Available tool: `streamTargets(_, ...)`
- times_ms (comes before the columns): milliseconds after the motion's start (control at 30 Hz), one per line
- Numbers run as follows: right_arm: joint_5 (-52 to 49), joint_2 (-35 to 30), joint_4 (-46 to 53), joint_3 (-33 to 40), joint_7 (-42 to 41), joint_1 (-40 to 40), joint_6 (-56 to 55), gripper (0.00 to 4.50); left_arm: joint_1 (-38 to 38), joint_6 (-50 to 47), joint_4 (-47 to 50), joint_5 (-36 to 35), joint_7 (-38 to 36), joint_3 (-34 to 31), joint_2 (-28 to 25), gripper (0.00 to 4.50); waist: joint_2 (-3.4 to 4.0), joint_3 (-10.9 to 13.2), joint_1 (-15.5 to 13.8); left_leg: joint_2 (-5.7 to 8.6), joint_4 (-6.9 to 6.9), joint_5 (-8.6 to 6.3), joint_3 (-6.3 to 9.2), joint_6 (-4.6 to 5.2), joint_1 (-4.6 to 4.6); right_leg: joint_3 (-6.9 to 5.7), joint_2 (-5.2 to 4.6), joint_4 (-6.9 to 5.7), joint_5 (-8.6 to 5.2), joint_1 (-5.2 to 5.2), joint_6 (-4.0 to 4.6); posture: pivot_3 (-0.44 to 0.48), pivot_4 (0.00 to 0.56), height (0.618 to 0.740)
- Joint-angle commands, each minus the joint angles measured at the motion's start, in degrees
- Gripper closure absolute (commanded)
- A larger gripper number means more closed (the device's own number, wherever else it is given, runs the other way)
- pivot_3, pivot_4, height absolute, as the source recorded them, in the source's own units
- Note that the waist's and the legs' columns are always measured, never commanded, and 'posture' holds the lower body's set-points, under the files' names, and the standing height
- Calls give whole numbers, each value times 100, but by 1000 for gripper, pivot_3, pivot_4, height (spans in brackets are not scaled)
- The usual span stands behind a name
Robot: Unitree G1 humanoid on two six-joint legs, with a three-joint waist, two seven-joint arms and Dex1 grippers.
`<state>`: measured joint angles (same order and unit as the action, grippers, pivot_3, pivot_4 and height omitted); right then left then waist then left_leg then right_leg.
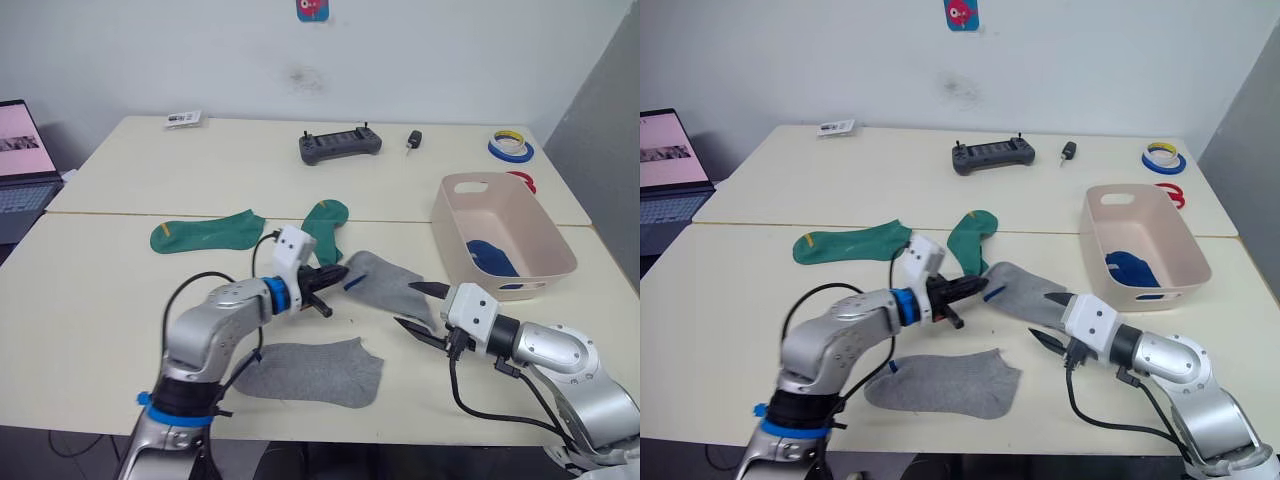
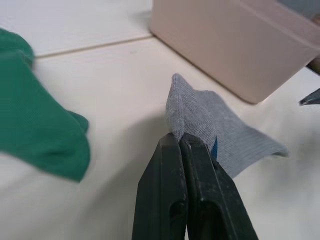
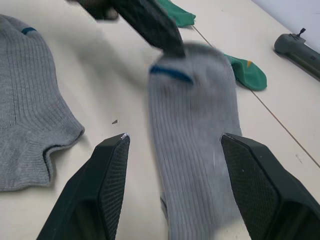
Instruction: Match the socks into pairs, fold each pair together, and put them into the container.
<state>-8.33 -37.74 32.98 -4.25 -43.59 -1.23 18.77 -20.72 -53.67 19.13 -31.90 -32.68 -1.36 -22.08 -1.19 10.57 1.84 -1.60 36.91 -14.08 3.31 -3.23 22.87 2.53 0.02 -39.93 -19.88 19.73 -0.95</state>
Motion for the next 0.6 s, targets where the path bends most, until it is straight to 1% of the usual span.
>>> streamTargets(33, -186, -46, 208, 168, -32, -29, 16, 1380, 400, -604, 619, -694, -57, -795, -398, 4480, 0, 0, -1, -2, -1, 0, 1, 0, -2, 1, 1, 0, 0, 0, 0, 0, 150, 740)
streamTargets(100, -203, -65, 193, 160, -75, -30, 34, 1380, 592, -756, 643, -873, -49, -1102, -597, 4480, 0, 0, -16, -1, -1, -2, 8, 3, 0, -4, 0, 1, 0, 0, 1, 0, 150, 740)
streamTargets(167, -195, -90, 142, 122, -120, -62, 11, 1380, 765, -791, 498, -898, -55, -1363, -817, 4480, 0, 0, -29, 3, 2, -7, 9, 12, 0, -5, -1, 1, 0, -3, 0, 0, 150, 740)
streamTargets(267, -136, -84, 13, 10, -178, -217, -18, 1380, 851, -910, 233, -1022, 75, -1697, -904, 4480, -1, 0, -30, 6, 3, -9, 8, 15, 0, -4, -5, 2, 0, -3, 0, 0, 150, 740)
streamTargets(367, -49, -58, -114, -140, -215, -380, -86, 1380, 745, -1077, 297, -1273, 195, -1775, -786, 4480, -1, 0, -29, 5, 3, -10, 9, 17, 0, -5, -6, 2, 0, -3, 0, 0, 150, 740)
streamTargets(433, 4, -38, -159, -252, -207, -462, -103, 1380, 564, -1378, 428, -1651, 370, -1841, -616, 4480, -2, 1, -36, 5, 2, -10, 11, 16, 2, -7, -6, 4, 0, -3, 0, 0, 150, 740)
streamTargets(533, 37, -29, -162, -321, -202, -512, -78, 1380, 217, -1860, 457, -2312, 882, -2140, -251, 4480, -4, 2, -35, 6, 4, -9, 13, 15, 6, -9, -8, 4, 0, -3, 0, 0, 150, 740)
streamTargets(600, 57, -34, -155, -352, -191, -543, -51, 1380, -51, -2143, 432, -2881, 1326, -2375, 36, 4480, -4, 2, -32, 5, 4, -9, 12, 15, 5, -9, -8, 3, 0, -3, 0, 0, 150, 740)
